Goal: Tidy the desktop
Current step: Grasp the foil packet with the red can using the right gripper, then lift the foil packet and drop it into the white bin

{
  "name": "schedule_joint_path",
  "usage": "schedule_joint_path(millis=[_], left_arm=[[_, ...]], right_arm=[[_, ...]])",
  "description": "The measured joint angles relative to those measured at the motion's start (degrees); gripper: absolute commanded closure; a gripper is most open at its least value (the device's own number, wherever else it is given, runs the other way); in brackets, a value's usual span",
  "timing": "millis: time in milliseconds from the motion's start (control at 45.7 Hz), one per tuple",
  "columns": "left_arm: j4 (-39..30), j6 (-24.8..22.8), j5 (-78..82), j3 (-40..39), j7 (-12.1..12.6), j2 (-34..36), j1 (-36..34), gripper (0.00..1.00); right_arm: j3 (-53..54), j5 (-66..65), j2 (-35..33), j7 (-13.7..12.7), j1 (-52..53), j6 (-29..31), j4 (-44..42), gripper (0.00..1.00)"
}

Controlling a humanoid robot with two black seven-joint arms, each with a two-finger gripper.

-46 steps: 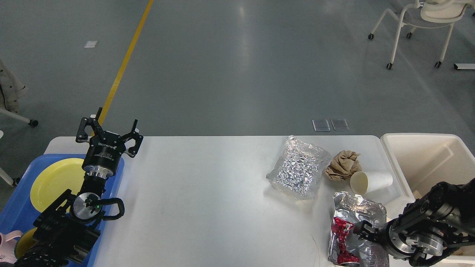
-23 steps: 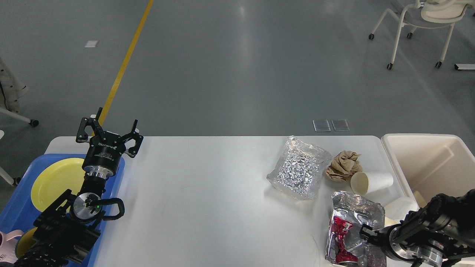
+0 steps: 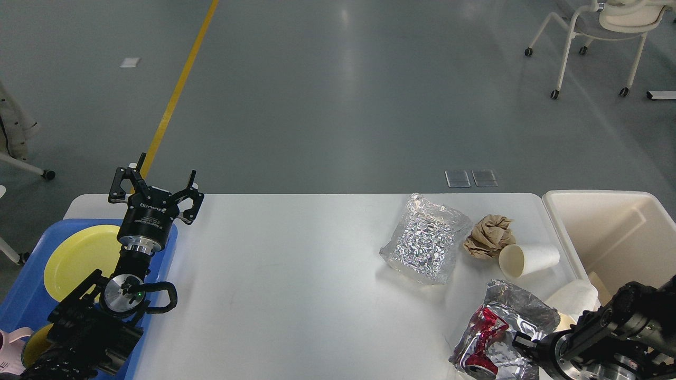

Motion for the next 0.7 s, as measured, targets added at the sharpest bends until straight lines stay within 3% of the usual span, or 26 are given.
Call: schedule_joint_path(millis=[131, 219, 482, 700], left_arm=[[-0.01, 0.0, -0.01, -0.01, 0.0, 0.0, 0.0, 0.03], [-0.01, 0.0, 0.0, -0.06, 0.0, 0.01, 0.0, 0.03], [-0.01, 0.0, 0.0, -0.09, 0.0, 0.02, 0.0, 0.03], [-0.01, 0.0, 0.0, -0.09, 0.0, 0.02, 0.07, 0.03]], right_arm=[[-0.45, -1.71, -2.05, 0.02, 7.21, 1.67, 5.14, 1.0], [-0.95, -2.64, -3.43, 0.02, 13.81, 6.47, 6.44, 1.0], [-0.64, -3.15, -6.62, 0.07, 40.6, 36.04, 6.35, 1.0], [0.51, -2.33, -0.59, 0.12, 61.91, 54.76, 4.1, 1.0]])
